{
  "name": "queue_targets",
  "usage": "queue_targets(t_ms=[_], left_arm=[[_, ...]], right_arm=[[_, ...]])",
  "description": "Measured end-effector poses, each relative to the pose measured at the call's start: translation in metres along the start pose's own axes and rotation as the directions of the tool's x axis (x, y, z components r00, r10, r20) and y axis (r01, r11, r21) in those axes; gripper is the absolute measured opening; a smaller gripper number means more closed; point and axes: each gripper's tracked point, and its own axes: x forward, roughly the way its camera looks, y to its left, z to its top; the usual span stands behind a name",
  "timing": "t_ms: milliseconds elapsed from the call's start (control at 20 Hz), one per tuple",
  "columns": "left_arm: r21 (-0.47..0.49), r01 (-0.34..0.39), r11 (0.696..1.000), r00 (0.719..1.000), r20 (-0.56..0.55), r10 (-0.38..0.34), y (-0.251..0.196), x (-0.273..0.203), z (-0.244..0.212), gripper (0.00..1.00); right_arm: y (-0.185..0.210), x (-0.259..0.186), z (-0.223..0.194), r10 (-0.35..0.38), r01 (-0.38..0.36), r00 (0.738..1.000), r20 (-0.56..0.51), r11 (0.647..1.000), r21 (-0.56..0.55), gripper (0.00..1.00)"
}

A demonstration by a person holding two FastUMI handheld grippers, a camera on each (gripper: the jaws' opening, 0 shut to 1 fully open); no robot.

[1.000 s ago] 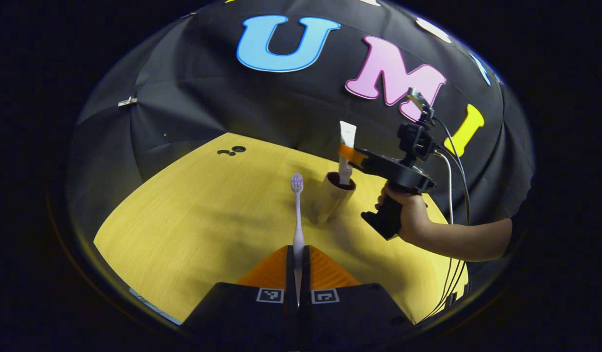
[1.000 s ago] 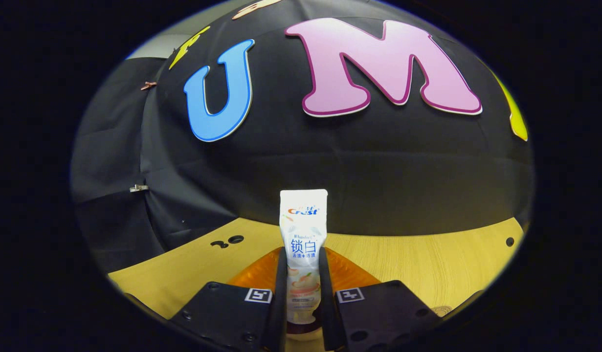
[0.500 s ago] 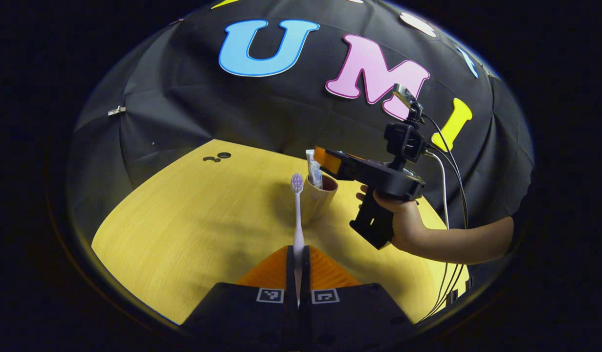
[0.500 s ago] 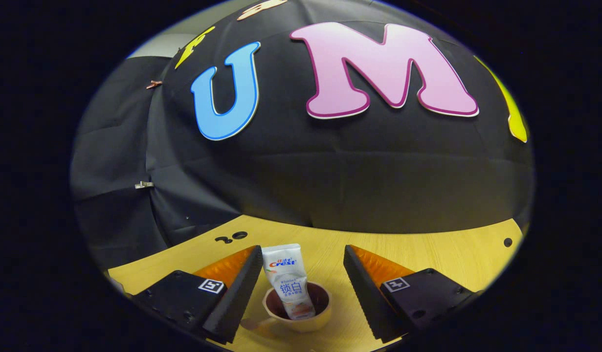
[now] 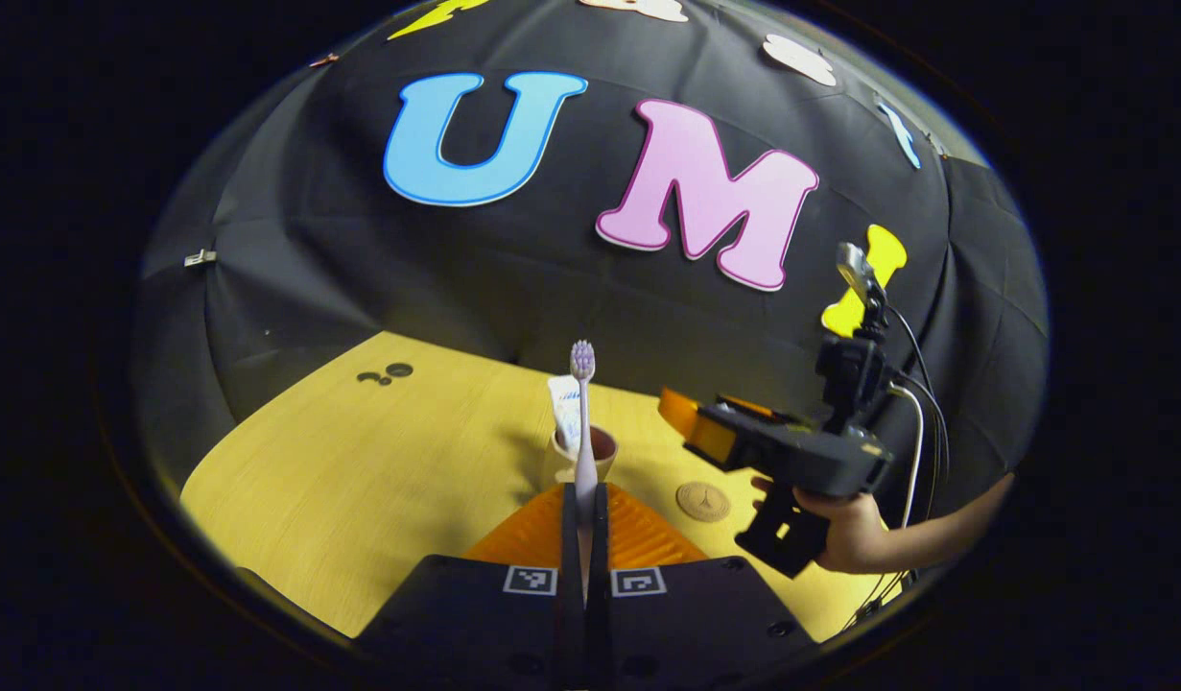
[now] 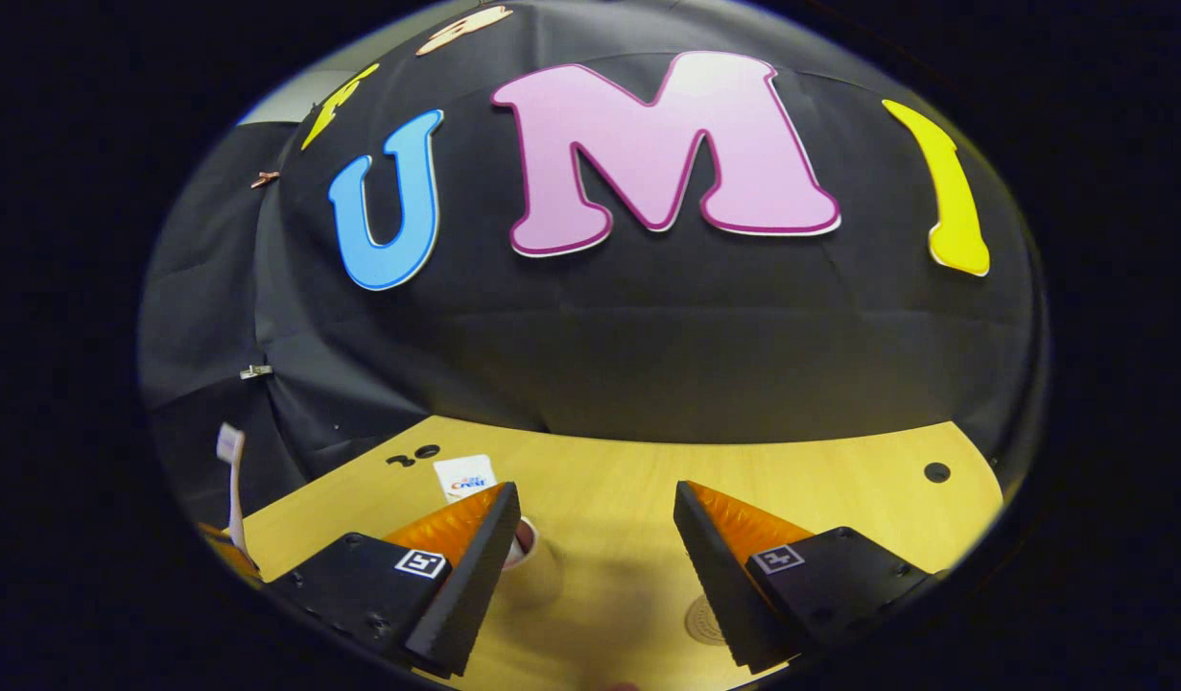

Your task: Put the toothbrush and toothpaste on the desktop into the cup, then pick up the cup and place it on the coaster on the desktop.

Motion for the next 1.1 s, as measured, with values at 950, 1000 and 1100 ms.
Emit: queue_targets(t_ms=[950,1000,1100], left_arm=[[0.042,0.165,0.985,0.955,0.241,-0.171,-0.024,0.163,0.074,0.06],[0.047,0.168,0.985,0.955,0.24,-0.174,-0.024,0.169,0.069,0.06],[0.059,0.164,0.985,0.957,0.232,-0.173,-0.02,0.181,0.053,0.06]], right_arm=[[-0.161,-0.117,-0.008,-0.291,0.29,0.956,-0.039,0.957,-0.024,0.98],[-0.166,-0.121,-0.013,-0.303,0.302,0.952,-0.044,0.953,-0.03,0.98],[-0.176,-0.129,-0.026,-0.321,0.318,0.945,-0.068,0.947,-0.049,0.98]])
